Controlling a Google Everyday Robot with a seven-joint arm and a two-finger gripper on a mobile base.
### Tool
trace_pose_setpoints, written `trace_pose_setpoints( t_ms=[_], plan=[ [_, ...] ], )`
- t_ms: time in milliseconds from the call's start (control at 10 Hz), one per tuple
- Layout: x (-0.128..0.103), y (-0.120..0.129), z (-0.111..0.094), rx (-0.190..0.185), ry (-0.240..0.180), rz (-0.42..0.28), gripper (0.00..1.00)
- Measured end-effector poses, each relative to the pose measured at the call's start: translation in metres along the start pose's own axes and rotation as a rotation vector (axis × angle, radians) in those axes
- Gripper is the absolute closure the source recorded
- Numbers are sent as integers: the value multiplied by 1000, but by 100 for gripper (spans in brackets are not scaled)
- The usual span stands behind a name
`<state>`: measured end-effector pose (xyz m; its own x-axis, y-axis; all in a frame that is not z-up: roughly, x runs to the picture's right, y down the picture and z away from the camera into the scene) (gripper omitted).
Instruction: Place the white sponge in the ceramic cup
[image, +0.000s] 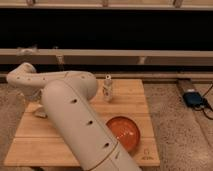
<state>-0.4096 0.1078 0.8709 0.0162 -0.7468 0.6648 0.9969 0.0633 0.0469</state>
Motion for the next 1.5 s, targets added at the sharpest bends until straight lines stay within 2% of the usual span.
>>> trace_pose_setpoints(
  t_ms=[400,800,1000,1200,1300,1500],
  plan=[
    [8,0,20,-21,-21,8,20],
    [28,9,25,-20,-19,85,20],
    [36,16,26,-14,-20,127,35],
    [38,24,23,2,-18,154,58],
    [37,25,21,9,-16,156,65],
    [25,27,10,32,-10,154,86]
  ],
)
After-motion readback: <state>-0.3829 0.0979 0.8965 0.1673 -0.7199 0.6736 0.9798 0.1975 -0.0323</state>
